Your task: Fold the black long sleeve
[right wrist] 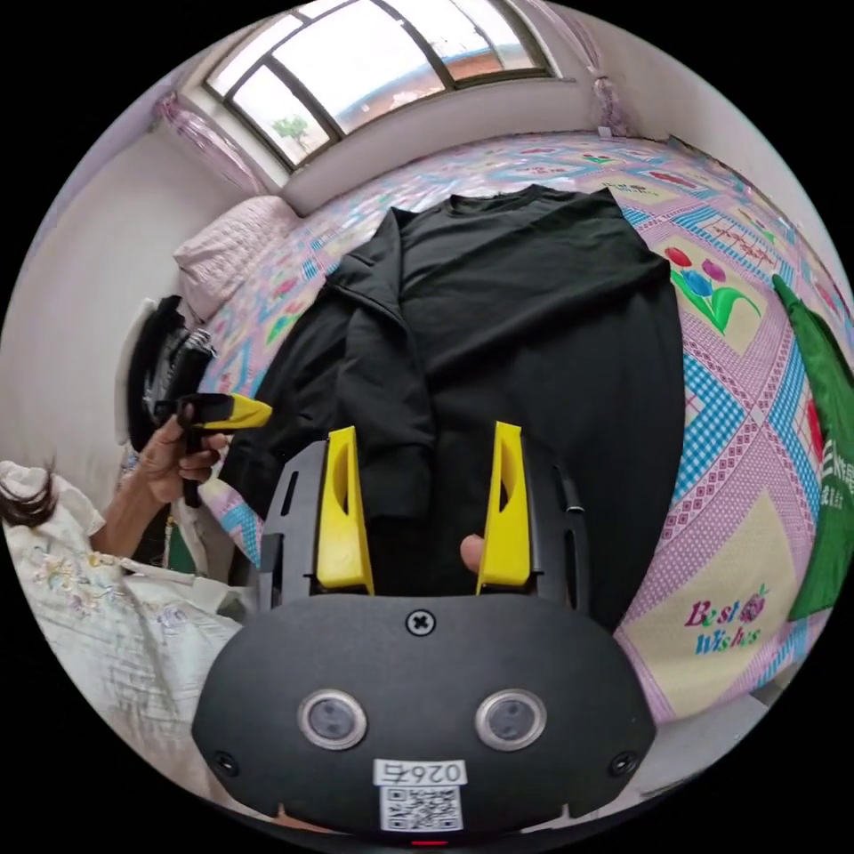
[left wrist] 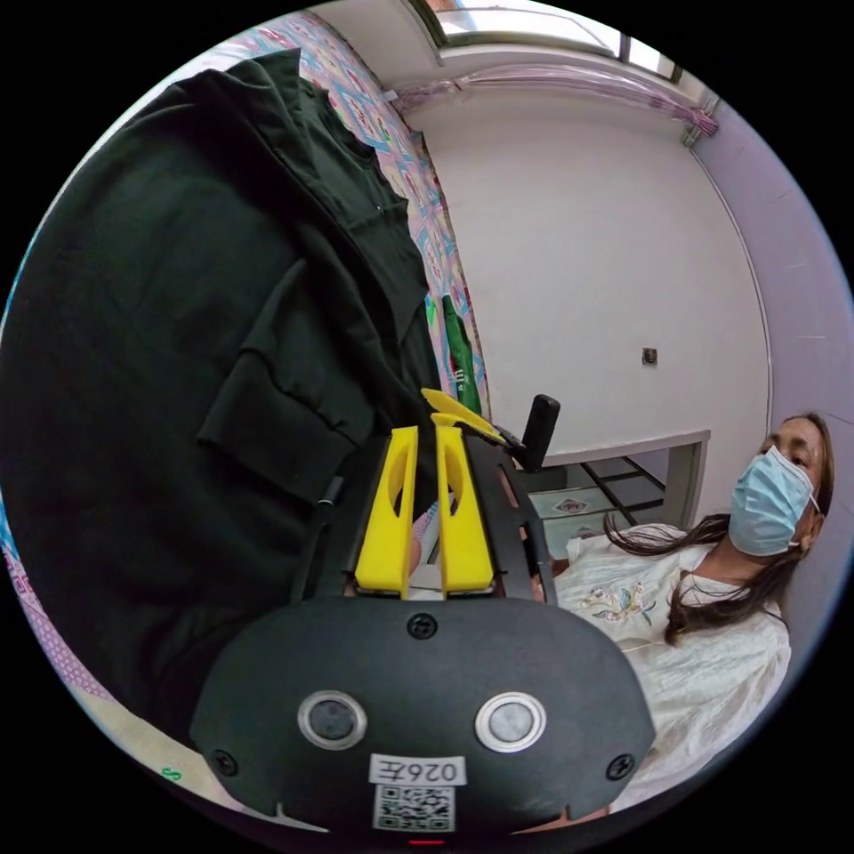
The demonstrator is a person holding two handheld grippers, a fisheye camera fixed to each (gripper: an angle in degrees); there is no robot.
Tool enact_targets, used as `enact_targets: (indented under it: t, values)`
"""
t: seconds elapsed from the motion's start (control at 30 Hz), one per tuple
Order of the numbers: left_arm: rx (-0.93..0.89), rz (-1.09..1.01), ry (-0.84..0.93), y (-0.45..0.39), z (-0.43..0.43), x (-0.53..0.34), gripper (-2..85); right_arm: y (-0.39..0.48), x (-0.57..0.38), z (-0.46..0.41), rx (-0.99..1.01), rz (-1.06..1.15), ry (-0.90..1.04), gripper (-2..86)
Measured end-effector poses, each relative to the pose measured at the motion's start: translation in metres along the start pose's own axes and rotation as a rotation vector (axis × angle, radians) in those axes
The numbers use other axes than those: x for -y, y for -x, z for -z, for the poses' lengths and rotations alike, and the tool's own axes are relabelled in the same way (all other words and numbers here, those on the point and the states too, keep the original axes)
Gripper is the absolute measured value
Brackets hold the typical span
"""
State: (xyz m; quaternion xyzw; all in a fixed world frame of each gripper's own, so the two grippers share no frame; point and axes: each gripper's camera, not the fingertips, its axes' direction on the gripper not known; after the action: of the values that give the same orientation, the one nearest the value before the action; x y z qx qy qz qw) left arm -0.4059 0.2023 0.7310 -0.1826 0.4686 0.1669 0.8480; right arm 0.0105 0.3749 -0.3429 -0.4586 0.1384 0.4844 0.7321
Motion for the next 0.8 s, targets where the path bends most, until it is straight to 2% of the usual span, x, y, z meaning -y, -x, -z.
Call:
enact_targets:
  t: [0.1, 0.17, 0.2, 0.23, 0.4, 0.47, 0.53, 0.6, 0.67, 0.73, 0.8]
  values:
    - [-0.016, -0.008, 0.032, -0.003, 0.002, 0.007, 4.7, 0.027, -0.001, -0.028, -0.013, 0.019, 0.063, 14.1]
    - [-0.022, -0.014, 0.067, -0.006, 0.000, 0.013, 4.7, 0.041, -0.002, -0.045, -0.046, 0.023, 0.113, 9.4]
    - [-0.023, -0.020, 0.089, -0.008, -0.001, 0.018, 4.8, 0.050, -0.001, -0.050, -0.078, 0.028, 0.113, 3.8]
    - [-0.020, -0.023, 0.100, -0.010, -0.001, 0.020, 4.8, 0.059, 0.000, -0.049, -0.102, 0.037, 0.107, 0.5]
    - [0.013, -0.078, 0.170, -0.034, 0.002, 0.050, 8.6, 0.098, 0.015, -0.004, -0.198, 0.104, -0.052, -1.1]
    - [-0.016, -0.106, 0.160, -0.043, 0.008, 0.058, 12.0, 0.127, 0.017, 0.018, -0.251, 0.206, -0.128, -1.1]
    - [-0.101, -0.118, 0.149, -0.047, 0.014, 0.062, 16.3, 0.188, 0.009, 0.027, -0.312, 0.449, -0.152, -0.9]
    - [-0.185, -0.084, 0.144, -0.040, 0.023, 0.062, 21.9, 0.237, -0.007, 0.012, -0.330, 0.654, -0.088, -0.3]
    - [-0.167, -0.042, 0.163, -0.028, 0.026, 0.059, 23.4, 0.278, -0.028, -0.011, -0.307, 0.805, -0.012, 1.1]
    - [-0.153, 0.004, 0.186, -0.014, 0.027, 0.056, 22.6, 0.310, -0.057, -0.038, -0.273, 0.906, 0.046, 3.3]
    - [-0.117, 0.080, 0.244, 0.006, 0.032, 0.051, 11.8, 0.316, -0.068, -0.043, -0.253, 0.881, 0.042, 4.3]
